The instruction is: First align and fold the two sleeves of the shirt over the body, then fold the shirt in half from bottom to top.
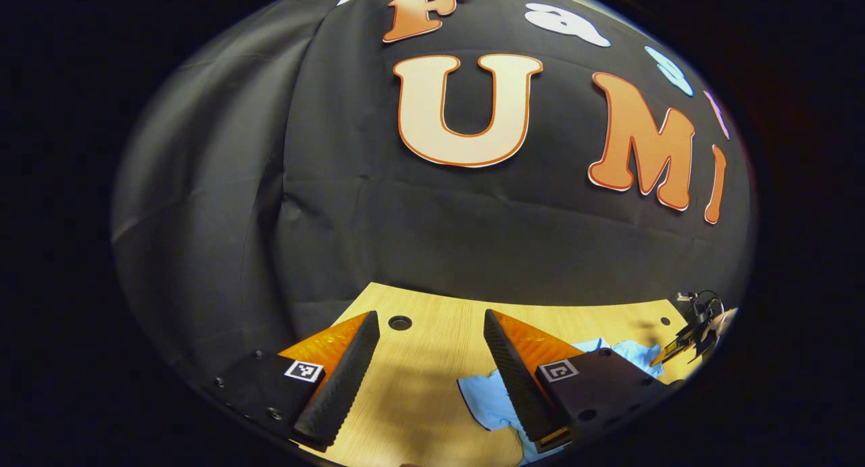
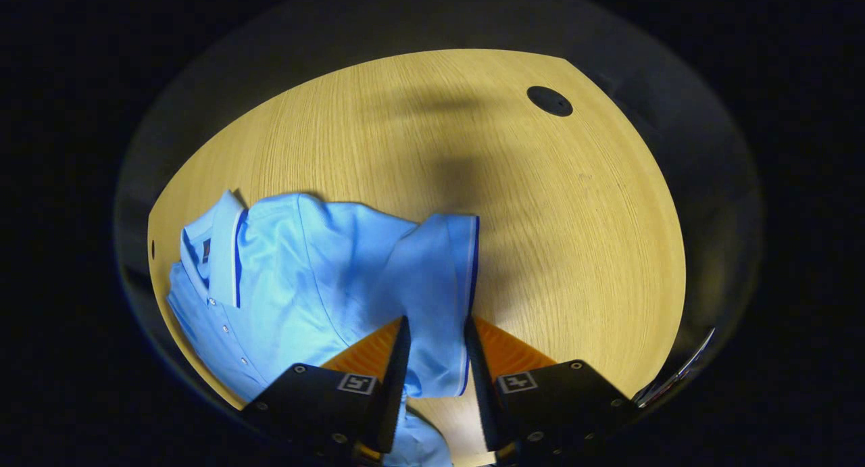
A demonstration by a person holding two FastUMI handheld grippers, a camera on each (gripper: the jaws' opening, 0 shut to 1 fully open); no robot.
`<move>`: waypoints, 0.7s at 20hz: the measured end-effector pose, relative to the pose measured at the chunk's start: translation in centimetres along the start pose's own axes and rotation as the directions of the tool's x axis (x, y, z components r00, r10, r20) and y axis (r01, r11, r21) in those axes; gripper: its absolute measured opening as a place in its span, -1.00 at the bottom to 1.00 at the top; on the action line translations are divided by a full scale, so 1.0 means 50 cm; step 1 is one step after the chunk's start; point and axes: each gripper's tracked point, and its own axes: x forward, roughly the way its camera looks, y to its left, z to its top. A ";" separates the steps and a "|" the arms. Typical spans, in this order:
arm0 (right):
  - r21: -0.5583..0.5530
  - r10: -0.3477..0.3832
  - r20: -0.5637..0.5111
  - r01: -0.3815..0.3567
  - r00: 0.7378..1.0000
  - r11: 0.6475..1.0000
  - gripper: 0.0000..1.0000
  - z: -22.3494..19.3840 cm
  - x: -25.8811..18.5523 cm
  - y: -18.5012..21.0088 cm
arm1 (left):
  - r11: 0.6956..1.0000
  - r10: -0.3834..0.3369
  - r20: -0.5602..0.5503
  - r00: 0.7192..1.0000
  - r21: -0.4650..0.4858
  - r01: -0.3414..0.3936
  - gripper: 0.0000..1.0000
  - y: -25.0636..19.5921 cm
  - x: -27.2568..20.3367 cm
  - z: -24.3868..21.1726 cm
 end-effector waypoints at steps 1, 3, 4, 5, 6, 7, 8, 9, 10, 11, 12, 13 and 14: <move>0.009 0.003 -0.001 -0.003 1.000 1.000 -0.44 -0.001 0.000 0.002 | 1.000 -0.002 0.000 1.000 0.000 0.002 1.00 -0.001 -0.001 0.001; 0.000 0.013 0.004 -0.013 1.000 1.000 -0.76 0.001 0.000 0.006 | 1.000 -0.002 -0.001 1.000 0.008 0.002 1.00 0.001 -0.001 -0.002; -0.003 0.027 0.004 -0.027 1.000 1.000 -0.82 0.003 -0.003 0.010 | 1.000 -0.002 -0.002 1.000 0.016 0.002 1.00 0.003 -0.002 -0.002; -0.001 0.030 0.017 -0.030 0.999 1.000 -0.92 0.009 -0.010 0.012 | 1.000 0.000 -0.001 1.000 0.025 0.000 1.00 0.005 -0.003 0.001; -0.001 0.037 0.047 -0.037 0.998 0.999 -0.94 0.020 -0.021 0.018 | 0.999 -0.001 0.000 1.000 0.033 0.001 0.99 0.004 -0.005 0.002; -0.009 0.045 0.077 -0.045 0.996 0.999 -0.95 0.027 -0.035 0.025 | 0.999 -0.003 0.004 1.000 0.037 0.003 1.00 0.003 -0.006 0.004; -0.018 0.049 0.094 -0.047 0.994 0.999 -0.96 0.029 -0.051 0.030 | 0.999 -0.004 0.005 1.000 0.041 0.003 1.00 0.004 -0.007 0.006; -0.035 0.049 0.108 -0.046 0.993 0.998 -0.96 0.025 -0.066 0.034 | 0.999 -0.001 0.006 1.000 0.040 0.001 1.00 0.006 -0.008 0.006; -0.052 0.045 0.127 -0.039 0.991 0.998 -0.96 0.026 -0.079 0.037 | 0.999 -0.009 0.003 1.000 0.036 0.009 1.00 0.003 -0.010 0.006; -0.064 0.042 0.142 -0.033 0.989 0.997 -0.97 0.024 -0.092 0.043 | 0.999 -0.017 0.000 1.000 0.030 0.017 1.00 0.001 -0.012 0.005; -0.075 0.041 0.156 -0.030 0.987 0.997 -0.96 0.025 -0.104 0.049 | 0.999 -0.023 0.000 1.000 0.029 0.023 1.00 0.000 -0.014 0.007; -0.085 0.043 0.171 -0.029 0.984 0.996 -0.97 0.024 -0.119 0.054 | 0.999 -0.026 0.003 1.000 0.032 0.026 1.00 0.002 -0.017 0.008; -0.091 0.050 0.183 -0.034 0.982 0.995 -0.97 0.027 -0.134 0.061 | 0.999 -0.024 0.010 1.000 0.037 0.024 1.00 0.007 -0.024 0.015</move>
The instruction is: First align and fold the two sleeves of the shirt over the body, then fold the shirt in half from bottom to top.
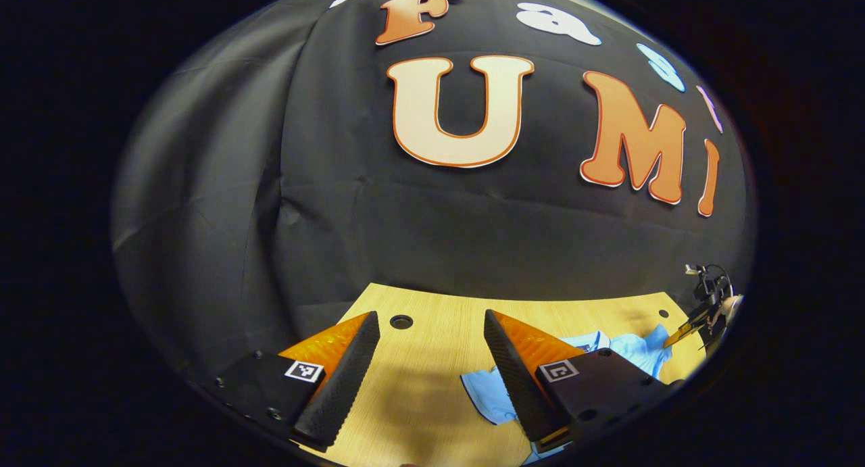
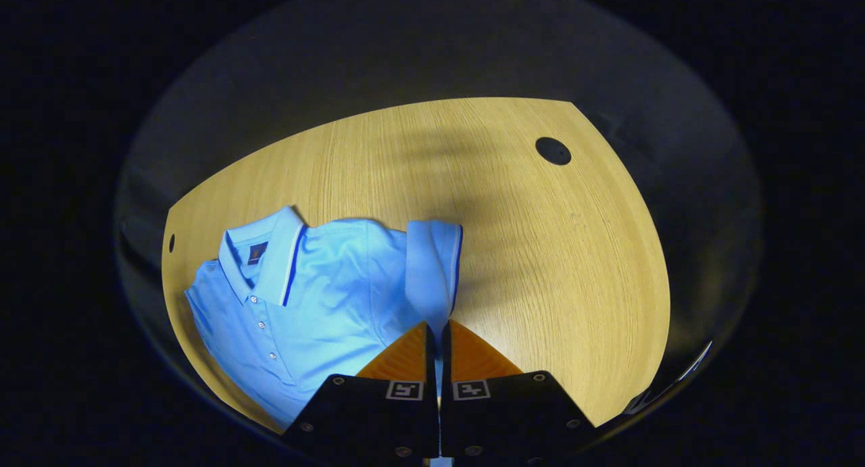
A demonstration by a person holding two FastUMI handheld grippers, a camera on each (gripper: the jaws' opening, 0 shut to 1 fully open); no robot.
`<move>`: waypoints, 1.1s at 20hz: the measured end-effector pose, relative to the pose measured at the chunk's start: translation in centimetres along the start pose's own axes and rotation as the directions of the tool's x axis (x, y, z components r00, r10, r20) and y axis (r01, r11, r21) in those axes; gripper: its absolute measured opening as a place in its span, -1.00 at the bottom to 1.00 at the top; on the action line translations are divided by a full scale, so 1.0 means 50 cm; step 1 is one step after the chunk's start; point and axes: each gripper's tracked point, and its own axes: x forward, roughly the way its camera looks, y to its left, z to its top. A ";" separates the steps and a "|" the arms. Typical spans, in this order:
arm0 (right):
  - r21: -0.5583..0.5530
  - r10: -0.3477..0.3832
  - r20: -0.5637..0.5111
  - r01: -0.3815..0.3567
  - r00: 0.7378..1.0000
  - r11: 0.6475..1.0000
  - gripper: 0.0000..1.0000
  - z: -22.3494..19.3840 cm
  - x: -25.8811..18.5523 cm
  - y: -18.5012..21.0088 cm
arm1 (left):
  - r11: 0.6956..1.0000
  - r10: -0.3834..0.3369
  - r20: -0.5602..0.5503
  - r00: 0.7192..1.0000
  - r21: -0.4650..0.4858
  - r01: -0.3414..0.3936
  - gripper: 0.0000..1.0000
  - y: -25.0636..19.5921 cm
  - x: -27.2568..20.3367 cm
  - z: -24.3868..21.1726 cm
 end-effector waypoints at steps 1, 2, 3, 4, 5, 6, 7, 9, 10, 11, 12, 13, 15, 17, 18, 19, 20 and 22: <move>0.000 0.008 0.011 -0.008 1.000 1.000 -0.96 0.001 -0.015 0.012 | 1.000 0.001 0.008 1.000 0.003 -0.001 1.00 0.010 -0.010 -0.001; -0.008 0.008 0.022 -0.008 1.000 1.000 -0.96 0.005 -0.029 0.021 | 1.000 -0.001 0.016 1.000 0.005 0.001 1.00 0.016 -0.020 0.002; -0.023 0.000 0.039 0.001 0.999 1.000 -0.96 0.009 -0.040 0.027 | 1.000 -0.003 0.020 1.000 0.005 0.003 0.96 0.022 -0.025 0.003; -0.044 -0.006 0.057 0.009 0.998 0.999 -0.97 0.013 -0.051 0.036 | 1.000 -0.007 0.021 1.000 0.005 0.007 0.99 0.024 -0.026 0.004; -0.058 -0.007 0.071 0.011 0.997 0.998 -0.97 0.014 -0.062 0.053 | 1.000 -0.010 0.020 1.000 0.004 0.010 1.00 0.027 -0.027 0.002; -0.069 0.004 0.079 0.002 0.997 0.998 -0.97 0.016 -0.075 0.072 | 1.000 -0.013 0.018 1.000 0.003 0.013 1.00 0.032 -0.028 0.002; -0.075 0.018 0.088 -0.011 0.996 0.997 -0.96 0.014 -0.086 0.096 | 1.000 -0.015 0.017 1.000 0.001 0.015 1.00 0.039 -0.030 0.001; -0.082 0.064 0.090 -0.056 0.994 0.995 -0.96 0.009 -0.098 0.152 | 1.000 -0.016 0.012 1.000 -0.001 0.016 0.99 0.054 -0.031 -0.001; -0.093 0.083 0.093 -0.074 0.992 0.993 -0.96 0.008 -0.103 0.179 | 1.000 -0.015 0.007 1.000 -0.001 0.015 0.99 0.061 -0.030 -0.004; -0.107 0.090 0.094 -0.080 0.991 0.991 -0.96 0.006 -0.101 0.197 | 1.000 -0.016 0.003 1.000 -0.001 0.016 0.99 0.069 -0.030 -0.008; -0.122 0.092 0.094 -0.081 0.991 0.989 -0.96 0.003 -0.103 0.217 | 1.000 -0.017 0.001 1.000 -0.002 0.017 1.00 0.076 -0.031 -0.007; -0.135 0.100 0.094 -0.087 0.991 0.987 -0.96 0.000 -0.102 0.241 | 1.000 -0.017 0.000 1.000 -0.001 0.017 0.99 0.083 -0.030 -0.008; -0.141 0.122 0.081 -0.110 0.989 0.984 -0.95 -0.009 -0.100 0.285 | 1.000 -0.013 0.000 1.000 0.001 0.013 1.00 0.100 -0.026 -0.004; -0.153 0.134 0.067 -0.123 0.989 0.981 -0.95 -0.017 -0.087 0.324 | 1.000 -0.006 -0.009 1.000 0.005 0.006 1.00 0.117 -0.023 -0.015; -0.160 0.145 0.059 -0.134 0.988 0.978 -0.95 -0.022 -0.081 0.345 | 1.000 -0.005 -0.015 1.000 0.003 0.005 1.00 0.123 -0.022 -0.018; -0.166 0.153 0.051 -0.142 0.987 0.976 -0.95 -0.029 -0.072 0.367 | 1.000 -0.003 -0.023 1.000 0.001 0.003 0.99 0.130 -0.021 -0.025; -0.174 0.162 0.041 -0.153 0.986 0.973 -0.95 -0.038 -0.064 0.388 | 1.000 0.000 -0.031 1.000 -0.001 0.000 0.99 0.134 -0.019 -0.030; -0.185 0.185 0.015 -0.179 0.983 0.966 -0.89 -0.060 -0.051 0.428 | 1.000 0.006 -0.047 0.999 -0.009 -0.006 1.00 0.145 -0.018 -0.040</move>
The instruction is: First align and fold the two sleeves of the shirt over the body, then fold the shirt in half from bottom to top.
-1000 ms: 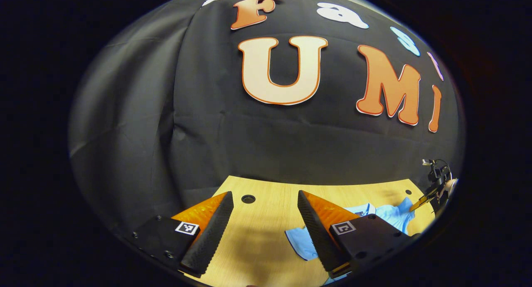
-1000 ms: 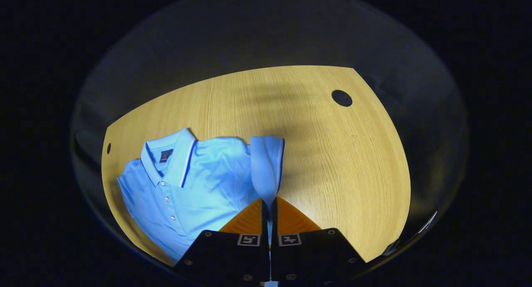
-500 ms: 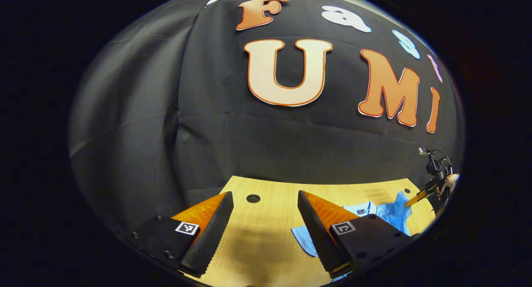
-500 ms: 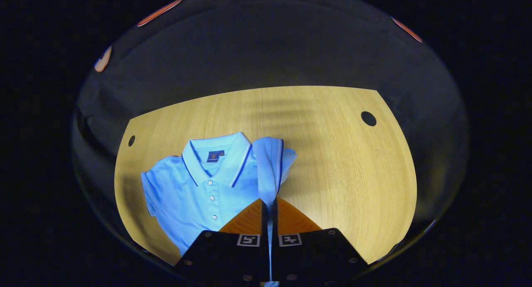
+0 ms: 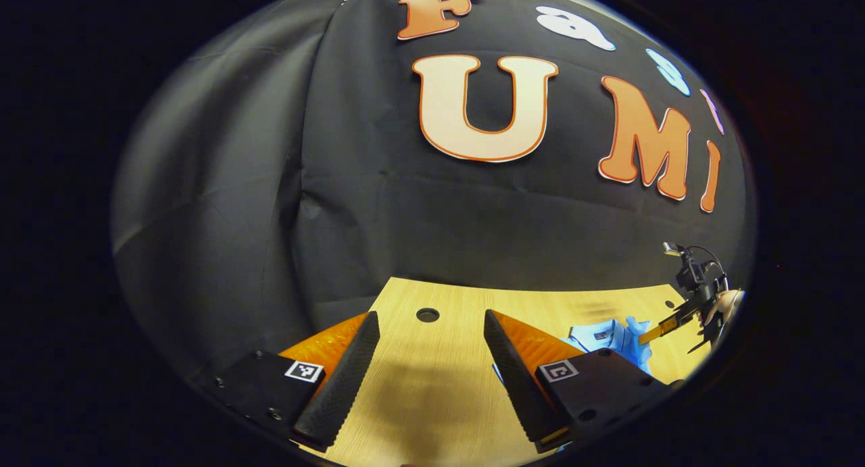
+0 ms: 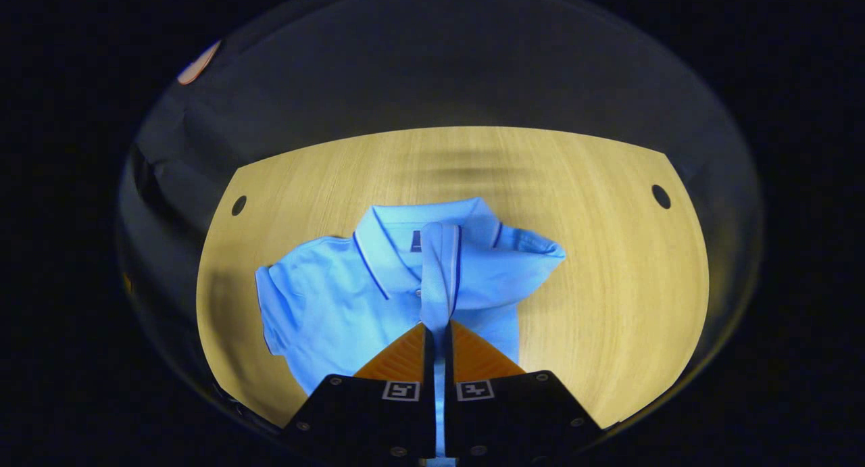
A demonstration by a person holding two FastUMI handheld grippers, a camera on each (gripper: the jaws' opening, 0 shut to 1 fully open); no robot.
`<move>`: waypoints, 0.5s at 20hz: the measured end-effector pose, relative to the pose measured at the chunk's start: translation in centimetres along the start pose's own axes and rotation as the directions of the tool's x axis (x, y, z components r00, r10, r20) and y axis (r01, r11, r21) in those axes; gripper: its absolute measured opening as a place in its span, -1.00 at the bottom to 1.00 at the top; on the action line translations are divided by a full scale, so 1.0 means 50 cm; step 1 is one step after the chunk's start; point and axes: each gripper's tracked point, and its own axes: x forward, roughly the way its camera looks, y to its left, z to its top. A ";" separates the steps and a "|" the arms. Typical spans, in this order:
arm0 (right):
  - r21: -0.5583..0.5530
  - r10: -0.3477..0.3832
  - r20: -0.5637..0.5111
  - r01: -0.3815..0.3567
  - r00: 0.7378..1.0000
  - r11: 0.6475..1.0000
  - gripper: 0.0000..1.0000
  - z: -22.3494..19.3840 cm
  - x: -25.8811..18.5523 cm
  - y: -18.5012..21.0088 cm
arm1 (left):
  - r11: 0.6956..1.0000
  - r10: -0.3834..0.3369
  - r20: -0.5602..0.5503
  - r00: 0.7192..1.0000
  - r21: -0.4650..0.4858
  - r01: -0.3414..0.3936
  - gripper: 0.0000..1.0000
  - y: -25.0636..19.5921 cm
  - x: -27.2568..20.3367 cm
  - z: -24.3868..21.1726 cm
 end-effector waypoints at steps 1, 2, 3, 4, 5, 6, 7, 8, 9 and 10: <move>-0.001 0.028 -0.013 -0.028 1.000 1.000 -0.84 -0.010 0.005 0.026 | 1.000 0.001 -0.006 1.000 -0.006 -0.001 1.00 0.002 0.001 -0.002; 0.002 0.081 -0.025 -0.081 0.996 0.997 -0.79 -0.016 0.009 0.058 | 1.000 0.001 -0.013 1.000 -0.010 -0.001 1.00 0.000 0.003 -0.009; 0.011 0.144 -0.027 -0.144 0.989 0.990 -0.70 -0.018 0.003 0.092 | 1.000 0.003 -0.017 1.000 -0.013 -0.004 1.00 0.003 0.005 -0.011; 0.029 0.200 -0.027 -0.199 0.979 0.980 -0.57 -0.014 -0.007 0.121 | 1.000 0.006 -0.022 1.000 -0.016 -0.006 1.00 0.004 0.006 -0.016; 0.046 0.235 -0.017 -0.234 0.972 0.971 -0.23 -0.008 -0.014 0.140 | 1.000 0.008 -0.026 1.000 -0.019 -0.008 1.00 0.002 0.008 -0.016; 0.061 0.253 -0.001 -0.253 0.967 0.966 0.00 0.003 -0.020 0.146 | 1.000 0.009 -0.030 1.000 -0.021 -0.010 1.00 -0.001 0.009 -0.019; 0.073 0.253 0.015 -0.254 0.967 0.965 0.18 0.010 -0.022 0.144 | 1.000 0.010 -0.033 0.999 -0.025 -0.010 0.99 -0.005 0.010 -0.020; 0.077 0.243 0.032 -0.245 0.969 0.966 0.46 0.019 -0.027 0.136 | 1.000 0.008 -0.036 0.999 -0.028 -0.009 0.99 -0.010 0.010 -0.020; 0.071 0.231 0.054 -0.235 0.971 0.969 0.77 0.029 -0.039 0.122 | 1.000 0.006 -0.038 0.999 -0.029 -0.007 1.00 -0.016 0.010 -0.019; 0.065 0.212 0.072 -0.216 0.975 0.974 0.91 0.037 -0.041 0.110 | 1.000 0.005 -0.041 0.999 -0.026 -0.006 1.00 -0.024 0.012 -0.020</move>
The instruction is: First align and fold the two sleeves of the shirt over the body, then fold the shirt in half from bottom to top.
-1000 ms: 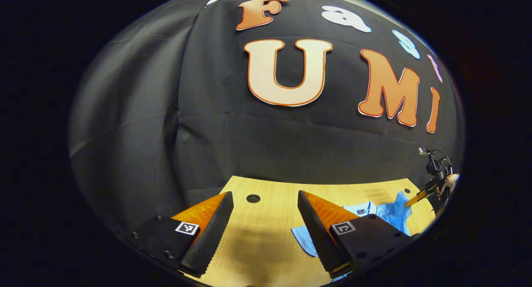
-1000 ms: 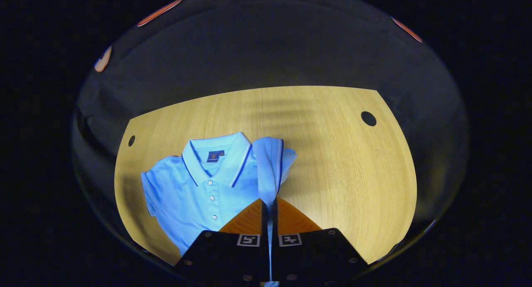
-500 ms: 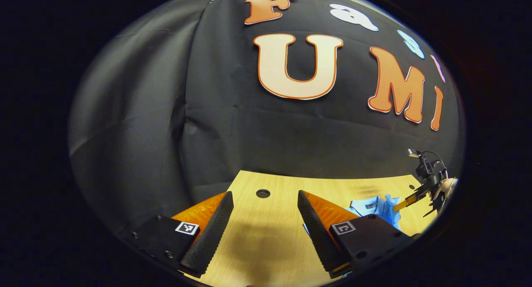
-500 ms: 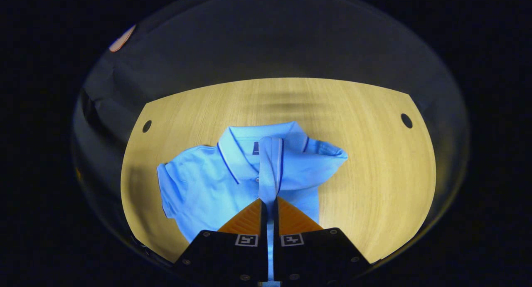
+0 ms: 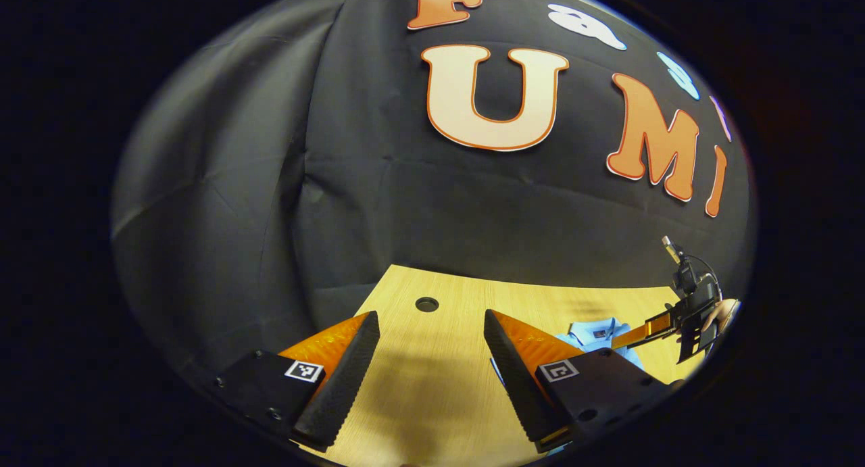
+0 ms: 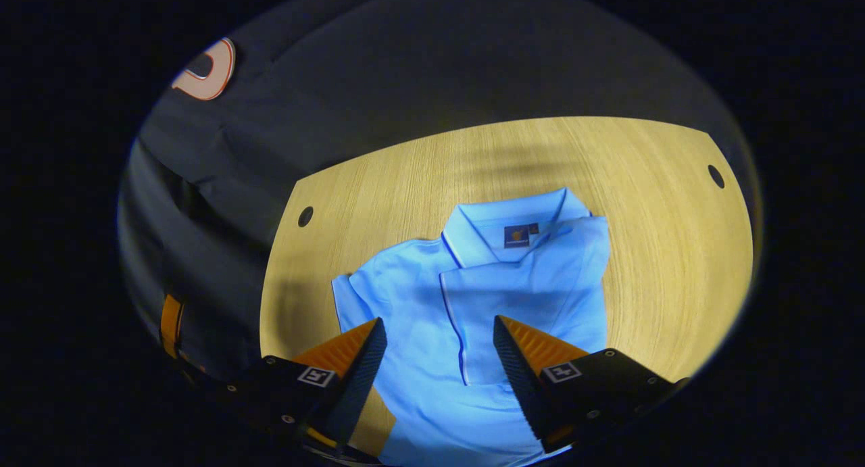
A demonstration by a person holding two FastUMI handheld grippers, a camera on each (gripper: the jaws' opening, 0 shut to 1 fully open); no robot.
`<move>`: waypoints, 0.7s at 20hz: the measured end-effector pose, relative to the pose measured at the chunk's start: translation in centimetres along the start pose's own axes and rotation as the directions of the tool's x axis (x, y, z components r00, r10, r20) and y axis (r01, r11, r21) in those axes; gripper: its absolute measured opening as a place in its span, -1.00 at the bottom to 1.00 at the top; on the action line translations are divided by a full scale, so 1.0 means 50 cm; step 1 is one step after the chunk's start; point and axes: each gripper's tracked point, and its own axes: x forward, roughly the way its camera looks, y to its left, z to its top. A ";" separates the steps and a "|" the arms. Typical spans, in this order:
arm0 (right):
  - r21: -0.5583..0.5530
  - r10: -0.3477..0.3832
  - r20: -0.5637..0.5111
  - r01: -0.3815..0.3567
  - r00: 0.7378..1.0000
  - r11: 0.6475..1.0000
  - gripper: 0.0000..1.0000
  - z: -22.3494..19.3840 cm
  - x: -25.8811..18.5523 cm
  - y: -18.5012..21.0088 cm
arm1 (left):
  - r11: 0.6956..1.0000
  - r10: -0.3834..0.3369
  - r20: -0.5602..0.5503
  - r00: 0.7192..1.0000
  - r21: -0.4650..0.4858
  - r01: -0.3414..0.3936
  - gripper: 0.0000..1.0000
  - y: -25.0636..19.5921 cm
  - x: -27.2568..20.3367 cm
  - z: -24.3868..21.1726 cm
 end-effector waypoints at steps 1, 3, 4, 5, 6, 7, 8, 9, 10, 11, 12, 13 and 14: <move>-0.004 -0.013 0.019 0.013 1.000 1.000 0.95 0.009 -0.019 -0.010 | 1.000 0.001 -0.002 1.000 0.005 -0.001 1.00 -0.008 0.002 0.000; -0.010 -0.021 0.067 0.022 0.998 1.000 0.97 0.030 -0.051 -0.017 | 1.000 0.004 -0.011 1.000 0.019 -0.004 1.00 -0.026 0.009 -0.001; -0.011 -0.024 0.096 0.025 0.995 1.000 0.96 0.044 -0.073 -0.021 | 1.000 0.000 -0.018 1.000 0.024 0.000 1.00 -0.038 0.014 -0.001; -0.015 -0.025 0.130 0.027 0.991 1.000 0.96 0.058 -0.094 -0.023 | 1.000 -0.009 -0.026 1.000 0.028 0.010 1.00 -0.054 0.017 -0.004; -0.019 -0.026 0.163 0.030 0.986 0.999 0.96 0.071 -0.116 -0.027 | 0.999 -0.018 -0.036 0.999 0.034 0.019 1.00 -0.071 0.022 -0.005; -0.019 -0.029 0.194 0.033 0.981 0.999 0.96 0.082 -0.139 -0.030 | 0.999 -0.028 -0.042 0.999 0.039 0.030 1.00 -0.089 0.024 -0.006; -0.023 -0.032 0.225 0.038 0.974 0.999 0.96 0.093 -0.158 -0.035 | 0.998 -0.042 -0.048 0.998 0.047 0.044 1.00 -0.107 0.030 -0.005; -0.026 -0.041 0.258 0.050 0.965 0.998 0.96 0.103 -0.183 -0.043 | 0.997 -0.053 -0.051 0.997 0.058 0.056 1.00 -0.125 0.034 -0.003; -0.030 -0.055 0.290 0.066 0.955 0.997 0.96 0.116 -0.207 -0.053 | 0.995 -0.061 -0.061 0.996 0.071 0.066 1.00 -0.140 0.040 -0.010; -0.032 -0.069 0.330 0.085 0.941 0.996 0.96 0.129 -0.232 -0.063 | 0.994 -0.063 -0.084 0.994 0.081 0.070 1.00 -0.153 0.043 -0.012; -0.034 -0.079 0.358 0.097 0.930 0.995 0.96 0.137 -0.254 -0.071 | 0.994 -0.075 -0.103 0.992 0.076 0.083 1.00 -0.173 0.054 -0.012; -0.034 -0.082 0.381 0.103 0.921 0.994 0.96 0.140 -0.276 -0.075 | 0.993 -0.090 -0.128 0.988 0.063 0.098 1.00 -0.193 0.058 -0.016; -0.033 -0.079 0.399 0.101 0.913 0.994 0.96 0.142 -0.295 -0.078 | 0.993 -0.103 -0.152 0.983 0.049 0.111 1.00 -0.214 0.068 -0.018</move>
